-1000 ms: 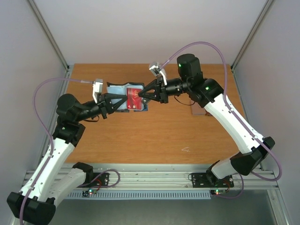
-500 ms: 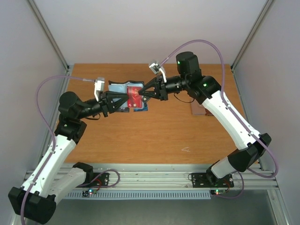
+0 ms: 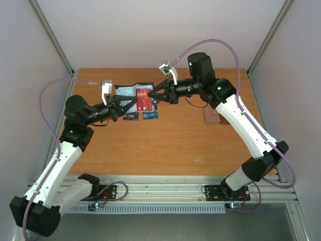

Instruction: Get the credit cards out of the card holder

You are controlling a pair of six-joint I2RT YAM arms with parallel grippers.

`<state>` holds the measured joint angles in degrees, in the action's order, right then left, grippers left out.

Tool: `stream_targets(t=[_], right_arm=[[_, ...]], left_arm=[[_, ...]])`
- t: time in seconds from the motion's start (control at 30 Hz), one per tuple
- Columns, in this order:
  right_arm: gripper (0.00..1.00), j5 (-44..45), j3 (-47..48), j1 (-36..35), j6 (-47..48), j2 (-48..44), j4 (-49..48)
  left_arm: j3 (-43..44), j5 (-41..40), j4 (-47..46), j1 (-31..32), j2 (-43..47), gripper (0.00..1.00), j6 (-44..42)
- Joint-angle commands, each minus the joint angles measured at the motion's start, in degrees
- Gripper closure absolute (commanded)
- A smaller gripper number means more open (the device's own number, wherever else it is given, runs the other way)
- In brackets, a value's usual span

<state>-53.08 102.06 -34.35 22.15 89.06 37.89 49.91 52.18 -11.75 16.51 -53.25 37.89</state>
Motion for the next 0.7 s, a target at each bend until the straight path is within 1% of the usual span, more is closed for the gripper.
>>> stream_targets(t=[0.0, 0.07, 0.13, 0.23, 0.37, 0.53, 0.67], right_arm=[[0.99, 0.1, -1.8, -2.4, 0.5, 2.2, -4.8], [0.98, -2.9, -4.7, -0.4, -1.5, 1.3, -6.9], [0.9, -6.0, -6.1, 1.7, -3.3, 0.7, -8.0], [0.81, -8.7, -6.9, 2.0, -2.6, 0.1, -7.1], [0.74, -11.9, -8.3, 2.1, -2.9, -0.7, -7.7], [0.68, -15.4, -8.8, 2.2, -2.3, -1.5, -7.0], [0.68, -16.9, -9.6, 3.3, -1.2, -2.1, -4.8]], left_arm=[[1.5, 7.1, -5.4, 4.3, 0.7, 1.0, -0.4], [0.8, 6.5, -5.6, 3.6, 1.7, 1.0, 0.0], [0.0, 6.0, -5.8, 2.8, 2.4, 1.0, 0.4], [-1.4, 4.0, -5.8, 1.8, 3.2, 1.0, 1.3], [-2.2, 2.4, -6.2, 1.0, 3.5, 1.0, 2.3], [-2.2, 2.4, -6.5, 0.2, 3.3, 1.0, 3.0], [-2.1, 3.2, -6.6, -0.9, 3.5, 1.0, 3.3]])
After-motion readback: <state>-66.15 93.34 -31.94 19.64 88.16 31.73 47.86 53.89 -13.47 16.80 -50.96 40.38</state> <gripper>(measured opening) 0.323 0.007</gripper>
